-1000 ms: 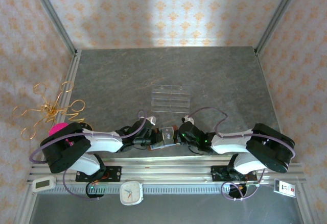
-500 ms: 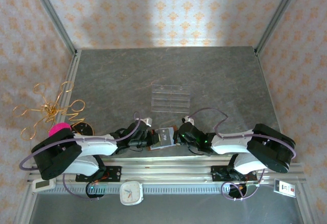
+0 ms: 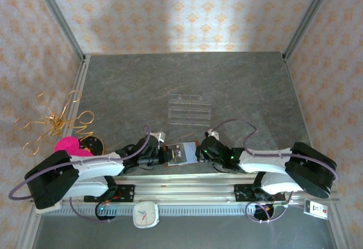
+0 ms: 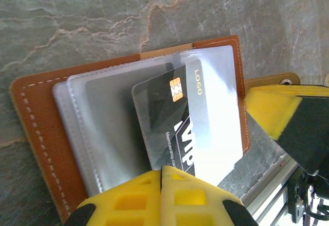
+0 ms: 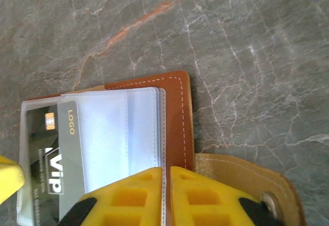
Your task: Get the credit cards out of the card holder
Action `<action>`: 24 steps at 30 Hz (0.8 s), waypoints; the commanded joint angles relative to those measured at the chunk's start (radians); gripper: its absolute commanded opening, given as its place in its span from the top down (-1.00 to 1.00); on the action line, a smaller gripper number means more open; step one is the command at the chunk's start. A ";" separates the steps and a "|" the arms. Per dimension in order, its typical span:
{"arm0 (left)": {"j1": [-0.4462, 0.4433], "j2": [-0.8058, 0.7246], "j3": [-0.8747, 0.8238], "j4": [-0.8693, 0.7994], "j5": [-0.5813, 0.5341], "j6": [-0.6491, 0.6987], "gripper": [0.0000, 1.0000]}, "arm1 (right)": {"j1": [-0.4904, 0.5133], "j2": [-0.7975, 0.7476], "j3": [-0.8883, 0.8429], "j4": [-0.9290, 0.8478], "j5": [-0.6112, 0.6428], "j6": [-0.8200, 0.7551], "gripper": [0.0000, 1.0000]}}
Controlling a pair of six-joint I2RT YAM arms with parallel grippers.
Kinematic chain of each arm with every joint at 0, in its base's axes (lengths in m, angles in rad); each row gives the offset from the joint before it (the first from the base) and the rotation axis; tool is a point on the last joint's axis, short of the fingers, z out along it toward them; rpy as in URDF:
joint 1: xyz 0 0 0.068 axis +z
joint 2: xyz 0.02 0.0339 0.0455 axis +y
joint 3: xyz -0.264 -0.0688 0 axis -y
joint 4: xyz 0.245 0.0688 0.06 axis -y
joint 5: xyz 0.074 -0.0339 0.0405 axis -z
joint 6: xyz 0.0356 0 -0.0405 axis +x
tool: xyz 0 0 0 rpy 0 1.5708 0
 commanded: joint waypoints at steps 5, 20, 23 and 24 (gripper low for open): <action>0.007 -0.002 -0.021 0.057 0.012 0.013 1.00 | 0.007 -0.069 0.031 -0.063 0.002 -0.123 0.55; 0.007 -0.091 -0.015 0.001 -0.034 0.017 0.16 | 0.067 0.147 0.170 0.014 -0.126 -0.252 0.60; 0.007 -0.063 -0.015 0.019 -0.034 0.020 0.01 | 0.067 0.215 0.169 0.026 -0.117 -0.225 0.74; 0.007 -0.053 -0.014 0.022 -0.034 0.020 -0.01 | 0.066 0.228 0.161 0.036 -0.119 -0.215 0.77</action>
